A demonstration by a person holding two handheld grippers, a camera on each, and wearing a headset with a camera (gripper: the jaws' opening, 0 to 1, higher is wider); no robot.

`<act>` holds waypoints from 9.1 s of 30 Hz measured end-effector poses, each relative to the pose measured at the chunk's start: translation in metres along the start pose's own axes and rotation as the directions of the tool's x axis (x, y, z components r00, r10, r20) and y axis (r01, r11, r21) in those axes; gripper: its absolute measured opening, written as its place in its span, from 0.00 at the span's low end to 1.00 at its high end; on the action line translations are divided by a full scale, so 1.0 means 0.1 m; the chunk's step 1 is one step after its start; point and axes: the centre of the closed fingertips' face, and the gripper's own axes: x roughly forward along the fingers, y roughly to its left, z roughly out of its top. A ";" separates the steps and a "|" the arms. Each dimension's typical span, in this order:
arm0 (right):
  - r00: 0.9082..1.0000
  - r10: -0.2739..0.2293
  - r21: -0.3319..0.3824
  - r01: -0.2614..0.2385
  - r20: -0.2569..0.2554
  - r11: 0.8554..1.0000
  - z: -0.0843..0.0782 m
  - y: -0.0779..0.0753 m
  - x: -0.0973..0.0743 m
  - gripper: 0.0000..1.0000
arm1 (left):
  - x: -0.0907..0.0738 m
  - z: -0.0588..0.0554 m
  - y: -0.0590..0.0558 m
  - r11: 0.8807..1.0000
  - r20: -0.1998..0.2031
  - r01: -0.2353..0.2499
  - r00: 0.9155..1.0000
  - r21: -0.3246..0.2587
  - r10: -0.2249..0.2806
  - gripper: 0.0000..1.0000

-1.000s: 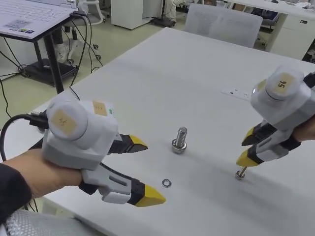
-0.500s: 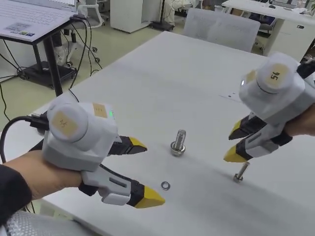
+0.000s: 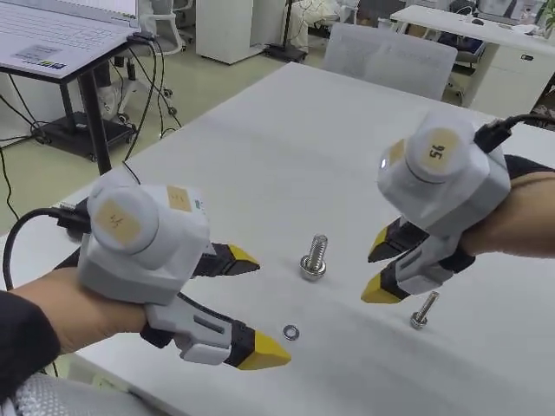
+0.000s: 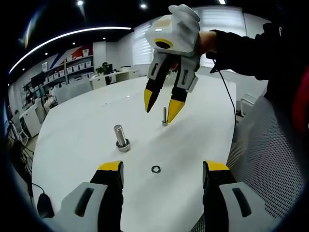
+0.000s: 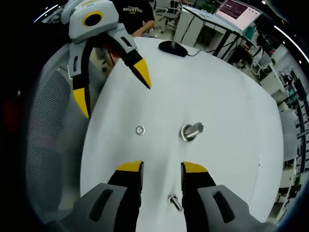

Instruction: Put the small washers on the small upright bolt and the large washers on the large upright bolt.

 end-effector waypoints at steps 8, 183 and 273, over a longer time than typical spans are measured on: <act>0.998 0.055 -0.014 -0.055 -0.001 0.998 0.13 0.14 0.23 0.31 | -0.01 0.00 0.01 1.000 0.002 -0.001 1.000 -0.001 0.001 0.66; 0.994 -0.036 0.208 0.056 -0.098 0.977 -0.93 -0.34 -0.20 0.13 | 0.03 -0.10 -0.02 1.000 -0.041 0.018 0.999 -0.001 -0.018 0.65; 0.999 -0.048 0.288 0.051 -0.016 0.956 -0.96 -0.16 0.19 0.41 | 0.01 -0.17 -0.10 0.999 -0.072 0.041 0.997 0.003 -0.040 0.64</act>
